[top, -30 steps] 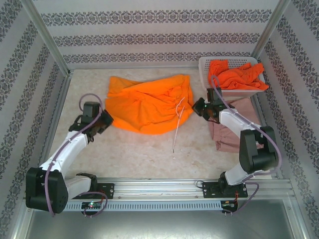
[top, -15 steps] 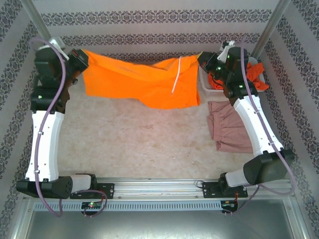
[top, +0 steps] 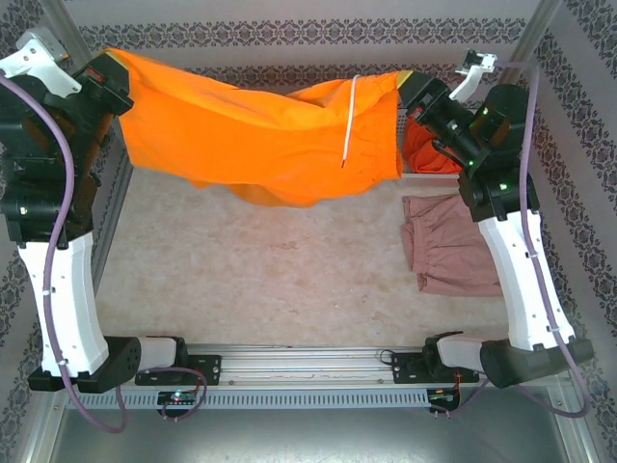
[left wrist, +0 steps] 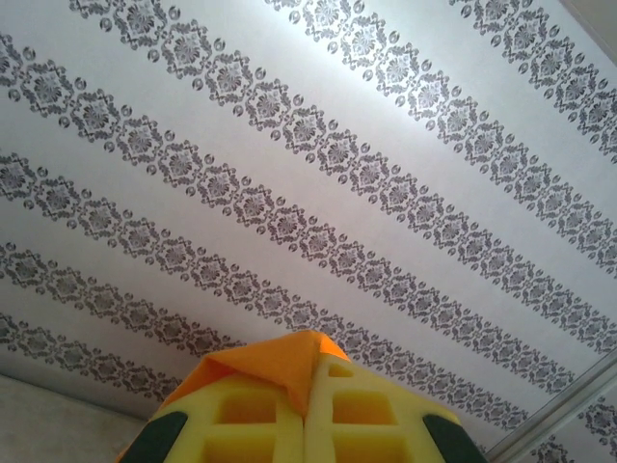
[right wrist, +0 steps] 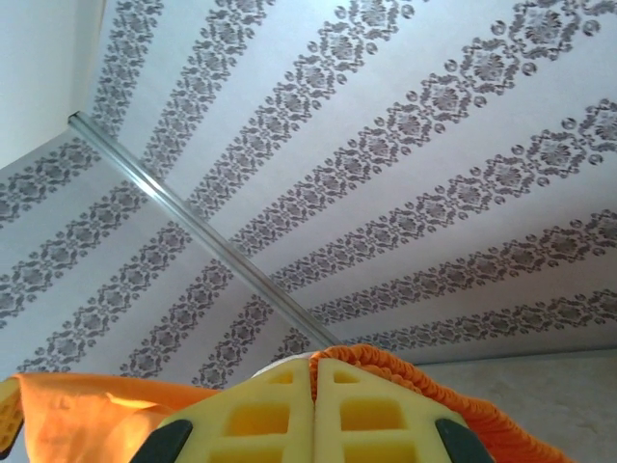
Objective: Fold and stack the shorts
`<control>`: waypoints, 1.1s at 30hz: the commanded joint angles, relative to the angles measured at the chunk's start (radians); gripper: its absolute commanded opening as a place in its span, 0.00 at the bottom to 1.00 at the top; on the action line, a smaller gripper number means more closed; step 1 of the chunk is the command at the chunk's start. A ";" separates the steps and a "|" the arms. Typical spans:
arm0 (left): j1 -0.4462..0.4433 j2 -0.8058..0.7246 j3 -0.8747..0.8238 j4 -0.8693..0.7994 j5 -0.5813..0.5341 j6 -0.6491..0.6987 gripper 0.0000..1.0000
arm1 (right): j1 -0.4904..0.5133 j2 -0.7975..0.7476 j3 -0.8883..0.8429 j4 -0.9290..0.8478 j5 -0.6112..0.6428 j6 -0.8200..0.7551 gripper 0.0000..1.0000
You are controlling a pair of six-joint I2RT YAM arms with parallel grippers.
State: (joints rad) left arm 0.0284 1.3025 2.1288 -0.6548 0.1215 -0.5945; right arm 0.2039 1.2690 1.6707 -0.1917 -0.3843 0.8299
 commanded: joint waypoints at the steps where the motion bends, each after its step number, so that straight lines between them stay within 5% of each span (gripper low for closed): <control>1: 0.017 0.022 -0.047 -0.029 -0.029 0.033 0.00 | 0.016 0.027 -0.024 -0.002 0.027 -0.017 0.00; 8: 0.035 0.113 -0.202 0.057 -0.035 0.026 0.00 | 0.046 0.208 0.007 -0.017 0.023 0.032 0.00; 13: 0.067 0.243 -0.189 0.122 -0.054 0.013 0.00 | 0.056 0.410 0.191 -0.022 -0.011 0.042 0.00; 21: 0.113 0.537 0.323 0.010 -0.019 0.000 0.00 | 0.065 0.776 0.786 -0.101 -0.121 0.056 0.00; 26: 0.126 0.594 0.634 -0.010 -0.026 0.032 0.00 | 0.034 0.869 1.040 -0.063 -0.186 0.071 0.00; 30: 0.125 0.456 0.466 0.079 0.023 0.053 0.00 | -0.004 0.844 0.998 -0.063 -0.259 0.032 0.00; 33: 0.123 0.266 0.094 0.267 0.088 0.052 0.00 | -0.016 0.758 0.793 -0.040 -0.282 -0.048 0.00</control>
State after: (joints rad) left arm 0.1425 1.6657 2.4252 -0.5457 0.1417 -0.5705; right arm 0.2020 2.0819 2.5877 -0.2619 -0.6018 0.8570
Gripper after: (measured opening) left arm 0.049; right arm 0.052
